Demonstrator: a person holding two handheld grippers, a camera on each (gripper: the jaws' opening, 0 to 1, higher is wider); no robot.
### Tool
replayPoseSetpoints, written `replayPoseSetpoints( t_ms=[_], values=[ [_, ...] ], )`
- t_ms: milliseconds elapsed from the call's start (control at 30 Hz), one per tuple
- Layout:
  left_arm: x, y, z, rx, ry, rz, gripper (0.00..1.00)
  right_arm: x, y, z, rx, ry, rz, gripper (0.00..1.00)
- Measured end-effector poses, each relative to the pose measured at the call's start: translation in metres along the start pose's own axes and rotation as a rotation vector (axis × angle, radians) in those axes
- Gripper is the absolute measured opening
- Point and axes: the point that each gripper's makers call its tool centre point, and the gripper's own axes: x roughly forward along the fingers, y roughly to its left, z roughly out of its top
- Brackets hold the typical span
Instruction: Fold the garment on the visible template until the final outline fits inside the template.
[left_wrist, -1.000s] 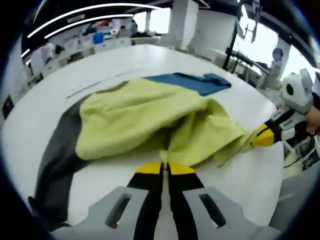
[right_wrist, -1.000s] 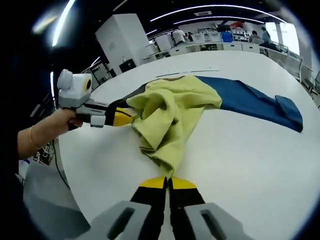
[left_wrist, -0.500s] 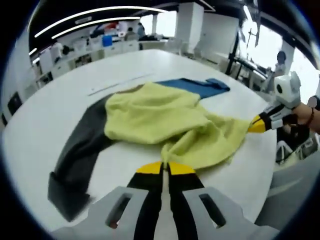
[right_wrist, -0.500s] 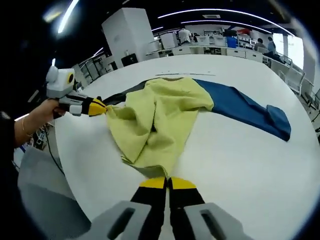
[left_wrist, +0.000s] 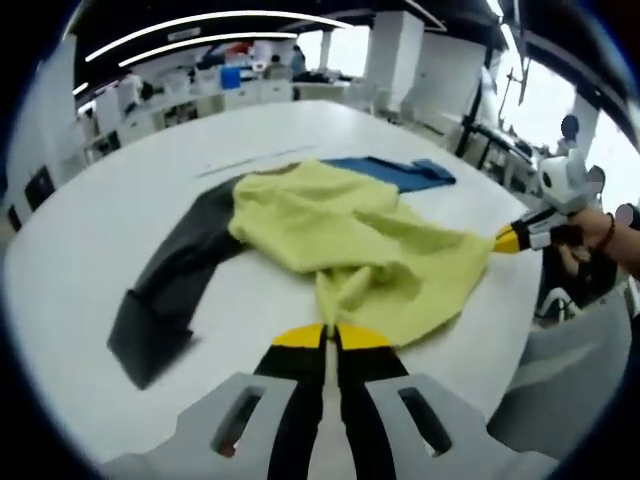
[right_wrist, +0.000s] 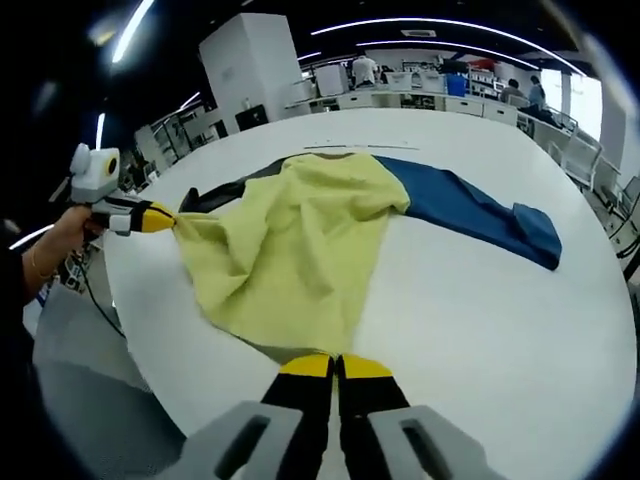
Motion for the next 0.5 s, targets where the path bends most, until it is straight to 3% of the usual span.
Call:
replayPoseSetpoints(
  t_ms=[300,500],
  values=[
    [-0.016,0.005,-0.030,-0.023,0.034,0.042,0.00,-0.010,-0.007,-0.013,0.022,0.001,-0.014,0.00],
    [-0.028,0.005,-0.043,-0.051,0.041,0.061,0.00,-0.015,-0.011,-0.021,-0.027,0.018,-0.051,0.00]
  ],
)
